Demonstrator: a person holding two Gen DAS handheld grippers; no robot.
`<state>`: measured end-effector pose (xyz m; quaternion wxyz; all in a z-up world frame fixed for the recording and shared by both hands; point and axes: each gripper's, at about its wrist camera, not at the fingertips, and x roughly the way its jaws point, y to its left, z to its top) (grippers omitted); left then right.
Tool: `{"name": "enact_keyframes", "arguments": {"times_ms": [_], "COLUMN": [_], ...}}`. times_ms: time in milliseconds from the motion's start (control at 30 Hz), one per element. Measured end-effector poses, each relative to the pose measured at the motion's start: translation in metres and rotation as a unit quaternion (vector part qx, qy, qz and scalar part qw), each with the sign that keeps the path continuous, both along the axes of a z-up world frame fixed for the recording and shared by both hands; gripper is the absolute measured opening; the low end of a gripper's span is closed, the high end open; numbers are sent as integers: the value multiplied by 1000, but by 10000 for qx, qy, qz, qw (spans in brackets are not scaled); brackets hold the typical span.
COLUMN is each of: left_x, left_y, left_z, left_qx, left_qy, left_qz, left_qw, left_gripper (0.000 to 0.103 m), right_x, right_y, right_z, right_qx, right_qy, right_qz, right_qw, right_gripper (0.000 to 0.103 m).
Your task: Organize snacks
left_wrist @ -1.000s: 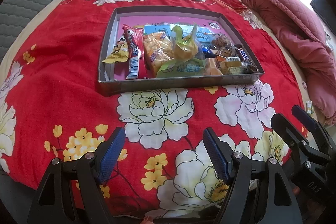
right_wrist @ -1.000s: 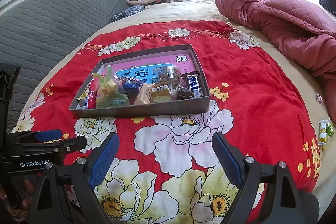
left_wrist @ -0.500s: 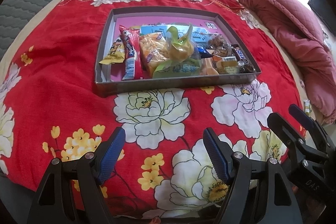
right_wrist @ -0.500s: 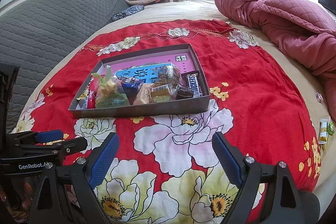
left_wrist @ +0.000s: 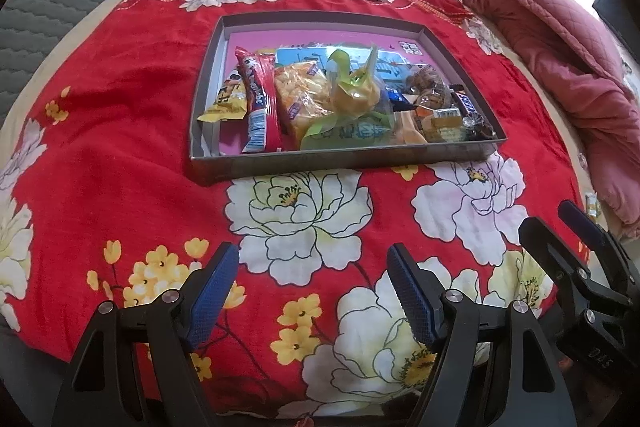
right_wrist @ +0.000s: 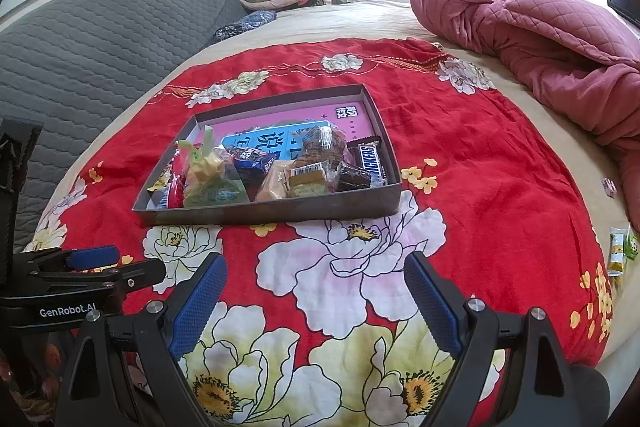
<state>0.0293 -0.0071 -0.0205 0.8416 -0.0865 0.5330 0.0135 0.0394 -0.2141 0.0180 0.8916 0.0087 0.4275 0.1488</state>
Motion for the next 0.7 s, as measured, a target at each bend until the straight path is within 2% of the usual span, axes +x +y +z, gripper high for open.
{"name": "enact_keyframes", "arguments": {"times_ms": [467, 600, 700], "left_x": [5, 8, 15], "left_y": [0, 10, 33], "left_z": [-9, 0, 6], "left_qx": [27, -46, 52], "left_qy": [46, -352, -533], "left_qz": [67, 144, 400], "left_qw": [10000, 9993, 9978], "left_gripper": [78, 78, 78], "right_x": [2, 8, 16], "right_y": [0, -4, -10], "right_z": [-1, -5, -9], "right_qx": [69, 163, 283], "right_qy": [15, 31, 66], "right_qz": [-38, -71, -167], "right_qw": [10000, 9998, 9994], "right_gripper": [90, 90, 90]}}
